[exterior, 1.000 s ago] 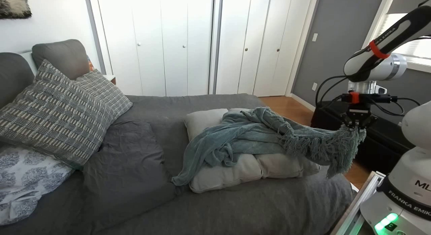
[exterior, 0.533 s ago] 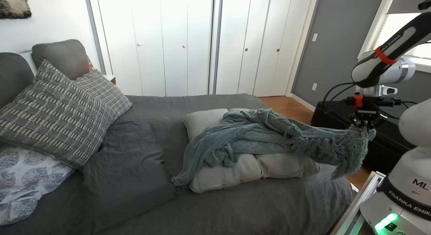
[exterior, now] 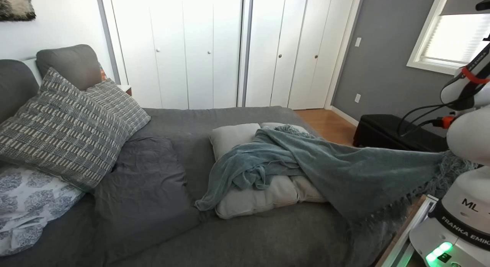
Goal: Pull on the blanket
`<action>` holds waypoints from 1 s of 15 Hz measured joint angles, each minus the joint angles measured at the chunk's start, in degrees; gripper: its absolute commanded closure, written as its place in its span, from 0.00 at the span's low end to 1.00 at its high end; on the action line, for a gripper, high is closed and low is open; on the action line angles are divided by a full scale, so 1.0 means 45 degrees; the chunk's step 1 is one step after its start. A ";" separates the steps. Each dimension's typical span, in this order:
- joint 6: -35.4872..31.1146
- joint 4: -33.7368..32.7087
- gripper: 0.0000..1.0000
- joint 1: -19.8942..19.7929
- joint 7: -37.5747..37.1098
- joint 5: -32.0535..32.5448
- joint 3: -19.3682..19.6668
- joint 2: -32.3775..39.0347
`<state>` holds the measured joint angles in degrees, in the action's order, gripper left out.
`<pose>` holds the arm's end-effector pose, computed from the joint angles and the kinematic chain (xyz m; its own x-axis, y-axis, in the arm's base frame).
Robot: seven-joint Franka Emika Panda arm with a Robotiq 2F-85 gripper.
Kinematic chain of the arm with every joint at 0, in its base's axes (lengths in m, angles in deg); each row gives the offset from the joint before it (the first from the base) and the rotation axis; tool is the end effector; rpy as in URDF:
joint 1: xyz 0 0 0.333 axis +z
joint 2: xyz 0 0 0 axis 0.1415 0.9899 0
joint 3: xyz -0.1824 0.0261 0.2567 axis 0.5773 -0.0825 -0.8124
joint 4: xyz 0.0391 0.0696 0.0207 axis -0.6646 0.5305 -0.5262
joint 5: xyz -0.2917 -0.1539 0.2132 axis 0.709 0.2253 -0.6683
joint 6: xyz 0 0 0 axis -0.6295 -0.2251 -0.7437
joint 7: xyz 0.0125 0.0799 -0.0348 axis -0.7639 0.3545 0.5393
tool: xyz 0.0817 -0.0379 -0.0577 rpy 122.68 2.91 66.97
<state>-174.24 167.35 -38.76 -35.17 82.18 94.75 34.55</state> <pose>0.0971 -0.4294 0.2661 -0.2748 -0.9426 0.1898 -0.8909 0.3238 0.3186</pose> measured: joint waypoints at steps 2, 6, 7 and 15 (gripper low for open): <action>-0.0296 -0.0471 0.98 -0.0257 -0.0859 0.0001 0.0212 0.0592; -0.0776 -0.1216 0.98 -0.0086 -0.3273 0.0237 0.0269 0.1707; -0.0841 -0.1370 0.98 0.0028 -0.3773 0.0334 0.0291 0.1960; -0.1071 -0.2012 0.37 0.1554 -0.5488 0.0426 0.0750 0.3253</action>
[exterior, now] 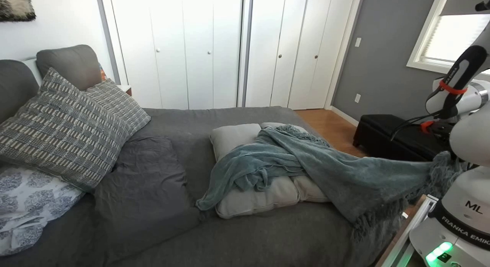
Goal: Pull on the blanket
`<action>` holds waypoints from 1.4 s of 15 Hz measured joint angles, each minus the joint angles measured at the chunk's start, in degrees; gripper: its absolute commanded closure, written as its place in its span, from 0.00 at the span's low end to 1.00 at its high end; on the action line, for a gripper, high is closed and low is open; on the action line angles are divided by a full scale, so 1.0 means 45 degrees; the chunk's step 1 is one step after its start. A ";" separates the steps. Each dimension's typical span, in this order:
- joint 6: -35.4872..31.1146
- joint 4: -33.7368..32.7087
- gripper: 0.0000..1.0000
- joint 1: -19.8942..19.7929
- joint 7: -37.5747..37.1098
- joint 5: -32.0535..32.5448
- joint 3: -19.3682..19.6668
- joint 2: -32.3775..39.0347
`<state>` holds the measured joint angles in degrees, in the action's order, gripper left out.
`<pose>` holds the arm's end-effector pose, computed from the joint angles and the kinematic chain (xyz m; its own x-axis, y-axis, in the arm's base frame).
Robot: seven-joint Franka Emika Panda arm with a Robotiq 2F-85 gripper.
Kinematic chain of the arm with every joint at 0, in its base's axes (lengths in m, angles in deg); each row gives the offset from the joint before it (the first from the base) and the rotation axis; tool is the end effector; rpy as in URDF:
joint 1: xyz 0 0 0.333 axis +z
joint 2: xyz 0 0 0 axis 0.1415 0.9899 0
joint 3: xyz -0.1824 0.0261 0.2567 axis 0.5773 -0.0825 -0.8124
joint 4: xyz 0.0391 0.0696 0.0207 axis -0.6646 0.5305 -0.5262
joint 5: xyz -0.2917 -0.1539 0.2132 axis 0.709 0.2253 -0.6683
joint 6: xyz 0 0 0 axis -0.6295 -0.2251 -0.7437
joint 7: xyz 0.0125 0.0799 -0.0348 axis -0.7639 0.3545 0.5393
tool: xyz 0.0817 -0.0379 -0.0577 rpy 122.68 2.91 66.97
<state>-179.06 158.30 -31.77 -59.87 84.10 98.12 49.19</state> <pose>0.1375 -0.4719 0.2277 -0.4839 -0.7811 0.3945 -0.7536 0.6011 0.2658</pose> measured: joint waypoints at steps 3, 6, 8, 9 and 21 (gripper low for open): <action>-0.0992 0.0234 0.17 0.0638 0.0290 -0.0264 -0.0006 -0.0191; -0.0996 0.0982 0.00 0.1517 0.1257 -0.2534 -0.0457 -0.1024; -0.0445 0.1563 0.00 0.2308 0.1606 -0.4228 -0.0926 -0.1856; -0.0306 0.1819 0.00 0.2701 0.1612 -0.4919 -0.1168 -0.2293; 0.2176 0.1923 0.00 0.5188 -0.1693 -1.0495 -0.4382 -0.5104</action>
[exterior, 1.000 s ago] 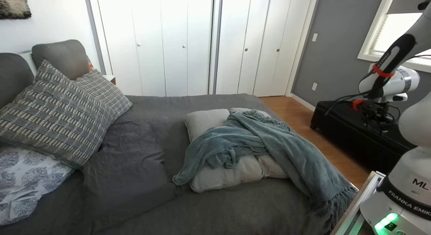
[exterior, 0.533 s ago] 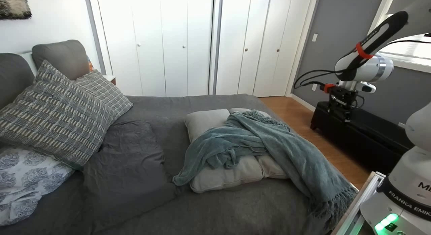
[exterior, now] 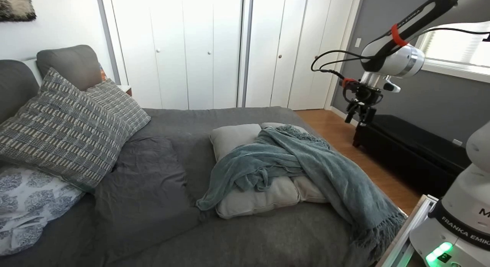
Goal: Pull on the blanket
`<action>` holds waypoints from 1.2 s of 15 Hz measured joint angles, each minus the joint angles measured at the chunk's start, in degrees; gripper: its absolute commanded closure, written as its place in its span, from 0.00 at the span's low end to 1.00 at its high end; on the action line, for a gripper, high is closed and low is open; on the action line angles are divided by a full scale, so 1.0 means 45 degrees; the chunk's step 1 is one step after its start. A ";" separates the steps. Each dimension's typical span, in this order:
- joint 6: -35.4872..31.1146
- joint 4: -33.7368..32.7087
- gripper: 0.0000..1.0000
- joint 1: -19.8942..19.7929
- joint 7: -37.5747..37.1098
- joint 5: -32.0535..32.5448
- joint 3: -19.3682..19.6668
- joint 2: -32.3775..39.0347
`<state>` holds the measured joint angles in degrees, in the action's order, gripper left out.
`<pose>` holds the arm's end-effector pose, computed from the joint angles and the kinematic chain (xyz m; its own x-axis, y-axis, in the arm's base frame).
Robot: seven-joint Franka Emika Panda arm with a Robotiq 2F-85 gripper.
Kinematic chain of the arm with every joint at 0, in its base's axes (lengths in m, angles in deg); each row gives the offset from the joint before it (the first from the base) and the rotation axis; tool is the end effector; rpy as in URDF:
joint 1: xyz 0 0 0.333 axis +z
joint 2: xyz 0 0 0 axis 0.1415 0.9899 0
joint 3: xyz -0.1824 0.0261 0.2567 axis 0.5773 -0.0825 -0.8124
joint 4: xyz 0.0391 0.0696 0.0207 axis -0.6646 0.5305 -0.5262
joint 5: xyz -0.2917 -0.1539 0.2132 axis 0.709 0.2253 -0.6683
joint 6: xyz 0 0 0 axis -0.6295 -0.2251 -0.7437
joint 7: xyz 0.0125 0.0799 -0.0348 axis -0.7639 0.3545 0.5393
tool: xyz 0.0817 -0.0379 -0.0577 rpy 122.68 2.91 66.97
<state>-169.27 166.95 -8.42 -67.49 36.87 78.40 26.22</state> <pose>0.3796 -0.2187 0.3248 -0.6265 -0.7649 -0.1499 -0.7777 0.6262 0.0549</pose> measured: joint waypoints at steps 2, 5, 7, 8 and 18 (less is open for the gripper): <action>0.0000 -0.0018 0.00 0.0152 -0.0008 -0.0098 -0.0142 0.0000; 0.0000 -0.0019 0.00 0.0124 -0.0008 -0.0111 -0.0109 0.0000; 0.0000 -0.0019 0.00 0.0123 -0.0008 -0.0114 -0.0108 0.0000; -0.0015 -0.0029 0.00 0.0122 -0.0080 -0.0112 -0.0111 0.0039; -0.1416 -0.3474 0.00 0.1665 -0.7746 -0.1083 -0.1243 0.4099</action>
<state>-175.64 151.32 -0.93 -102.34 32.00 72.81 44.66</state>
